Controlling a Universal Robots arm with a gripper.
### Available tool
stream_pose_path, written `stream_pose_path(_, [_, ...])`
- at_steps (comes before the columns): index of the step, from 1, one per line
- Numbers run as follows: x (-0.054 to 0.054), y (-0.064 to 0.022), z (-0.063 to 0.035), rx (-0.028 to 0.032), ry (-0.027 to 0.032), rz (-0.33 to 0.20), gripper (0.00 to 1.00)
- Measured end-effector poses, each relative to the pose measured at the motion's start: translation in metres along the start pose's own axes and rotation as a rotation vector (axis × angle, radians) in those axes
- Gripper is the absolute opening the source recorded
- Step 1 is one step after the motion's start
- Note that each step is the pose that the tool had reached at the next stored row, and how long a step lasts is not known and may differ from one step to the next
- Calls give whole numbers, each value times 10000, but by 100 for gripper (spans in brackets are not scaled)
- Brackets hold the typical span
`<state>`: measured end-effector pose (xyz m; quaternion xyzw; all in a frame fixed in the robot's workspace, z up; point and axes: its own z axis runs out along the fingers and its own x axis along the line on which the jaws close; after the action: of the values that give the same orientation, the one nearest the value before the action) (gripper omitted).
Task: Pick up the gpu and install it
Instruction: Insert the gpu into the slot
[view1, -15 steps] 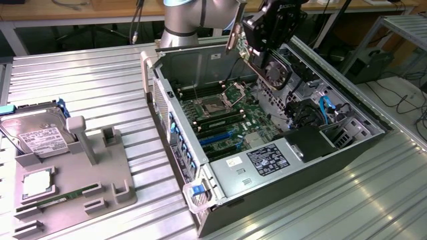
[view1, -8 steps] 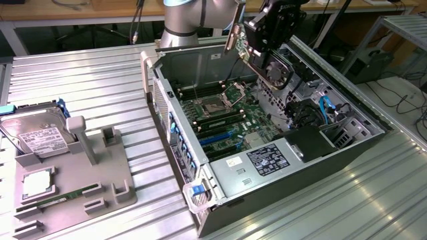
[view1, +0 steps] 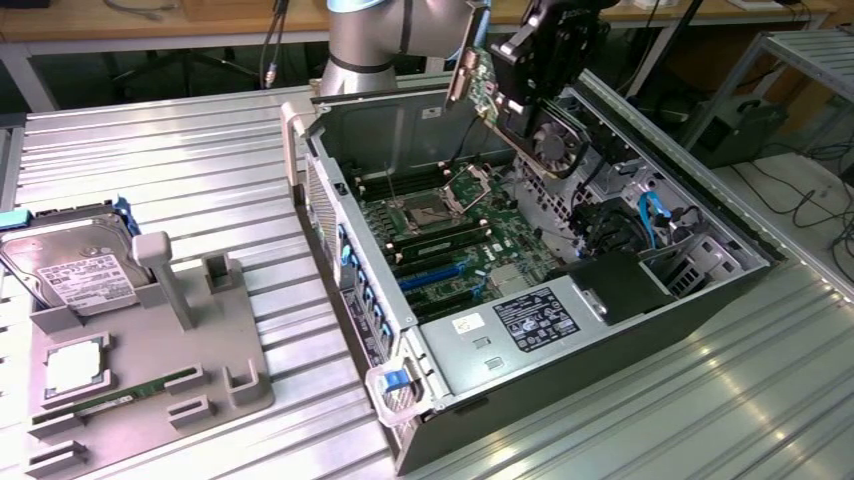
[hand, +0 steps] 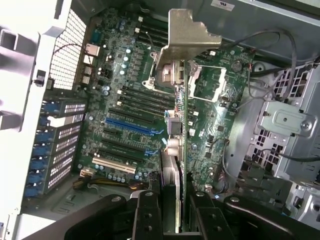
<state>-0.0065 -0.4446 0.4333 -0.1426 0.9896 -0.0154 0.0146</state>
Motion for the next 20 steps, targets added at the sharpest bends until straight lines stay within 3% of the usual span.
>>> stream_pose_path(20, [3, -9, 1, -121, -72, -1268, 27])
